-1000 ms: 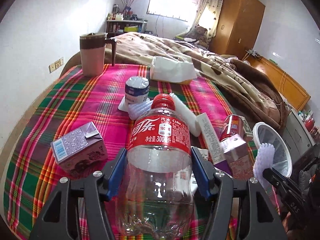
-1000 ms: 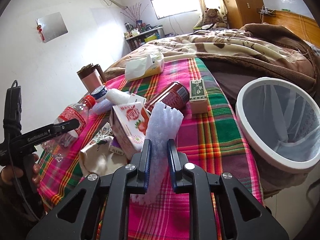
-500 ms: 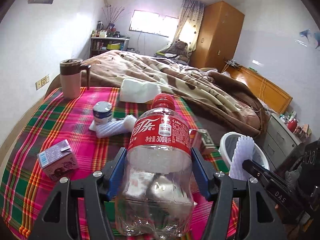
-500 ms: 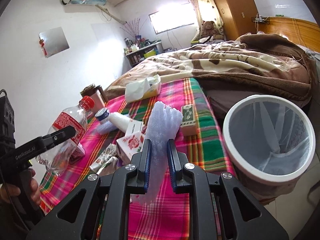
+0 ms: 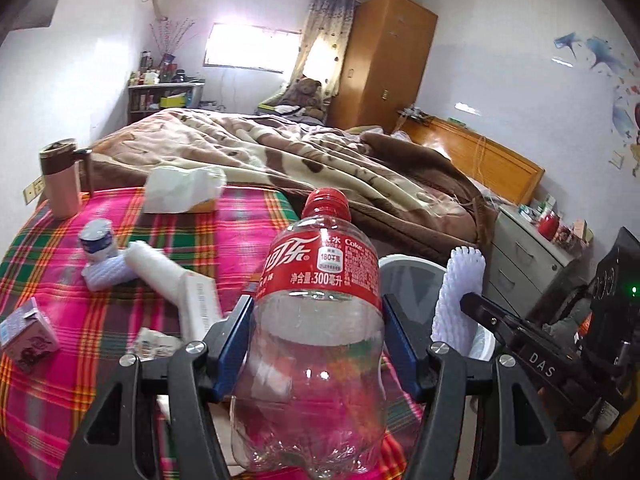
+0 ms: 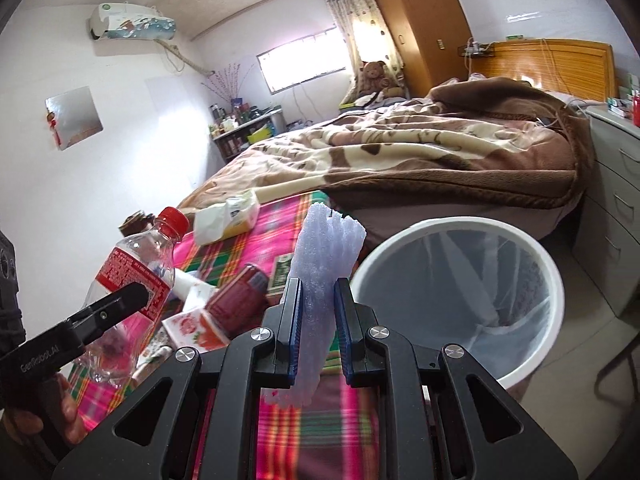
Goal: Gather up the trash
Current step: 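Carry the bottle and foam net over the wastebasket and release both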
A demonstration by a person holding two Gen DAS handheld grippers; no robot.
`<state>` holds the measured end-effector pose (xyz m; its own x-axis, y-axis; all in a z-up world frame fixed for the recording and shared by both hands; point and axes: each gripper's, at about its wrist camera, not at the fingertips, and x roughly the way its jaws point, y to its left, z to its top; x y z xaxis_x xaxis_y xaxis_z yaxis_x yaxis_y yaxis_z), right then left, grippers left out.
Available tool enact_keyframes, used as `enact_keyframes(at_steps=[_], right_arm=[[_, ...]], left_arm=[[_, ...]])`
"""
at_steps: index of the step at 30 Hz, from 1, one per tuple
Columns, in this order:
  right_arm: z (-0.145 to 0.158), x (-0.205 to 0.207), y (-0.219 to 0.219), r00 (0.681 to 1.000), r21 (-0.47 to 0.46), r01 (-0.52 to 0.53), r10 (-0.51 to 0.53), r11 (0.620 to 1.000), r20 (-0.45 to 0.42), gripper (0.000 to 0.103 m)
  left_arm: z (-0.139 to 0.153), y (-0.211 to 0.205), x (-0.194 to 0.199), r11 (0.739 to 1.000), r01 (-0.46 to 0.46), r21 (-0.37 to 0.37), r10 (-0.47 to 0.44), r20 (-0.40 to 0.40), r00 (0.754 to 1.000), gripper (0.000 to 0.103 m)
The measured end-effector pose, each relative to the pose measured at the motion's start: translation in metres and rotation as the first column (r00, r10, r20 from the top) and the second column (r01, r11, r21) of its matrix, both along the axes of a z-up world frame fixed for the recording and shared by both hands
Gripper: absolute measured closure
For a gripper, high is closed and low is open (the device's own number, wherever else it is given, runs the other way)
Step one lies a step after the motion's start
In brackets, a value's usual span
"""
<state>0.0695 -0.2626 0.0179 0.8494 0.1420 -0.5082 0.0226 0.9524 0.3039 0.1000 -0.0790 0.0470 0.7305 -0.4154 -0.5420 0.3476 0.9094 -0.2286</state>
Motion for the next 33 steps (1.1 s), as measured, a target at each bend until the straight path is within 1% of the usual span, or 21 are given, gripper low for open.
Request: enact_keyframes(at_steps=[9,11,14,18,23,28,30,33], right_arm=[[-0.009,0.003,-0.043,0.995,-0.004,0.093,-0.093,0.996,-0.042,0.087],[-0.011,0.005,-0.05,0.993,-0.012,0.109,-0.11,0.994,-0.048,0.087],[-0.014,0.005,-0.057,0.992,-0.02,0.111,-0.112,0.994,-0.062,0.087],[-0.018,0.008,-0.066,0.988,-0.04,0.13,-0.133,0.991,-0.075,0.087],[-0.023,0.011,-0.077,0.984,-0.048,0.147,-0.151,0.988,-0.098,0.086],[-0.026,0.016,-0.079,0.979,-0.078,0.156,-0.165,0.985,-0.121,0.086],[-0.027,0.018,-0.082,0.977,-0.091,0.162,-0.173,0.983,-0.125,0.084],[-0.028,0.02,-0.085,0.974,-0.1,0.164,-0.177,0.981,-0.145,0.084]], left_arm=[[-0.008,-0.062,0.005,0.994,0.11,-0.022,-0.111,-0.025,0.994,0.038],[-0.01,-0.074,0.006,0.992,0.121,-0.023,-0.121,-0.023,0.992,0.038],[-0.018,-0.09,0.01,0.991,0.135,-0.02,-0.136,-0.053,0.989,0.038],[-0.026,-0.11,0.013,0.987,0.159,-0.007,-0.159,-0.07,0.985,0.038],[-0.032,-0.125,0.018,0.986,0.169,0.003,-0.168,-0.088,0.982,0.038],[-0.036,-0.138,0.022,0.982,0.189,0.009,-0.188,-0.106,0.977,0.038],[-0.038,-0.143,0.024,0.98,0.197,0.018,-0.193,-0.118,0.974,0.038],[-0.039,-0.144,0.026,0.981,0.195,0.015,-0.192,-0.121,0.974,0.037]])
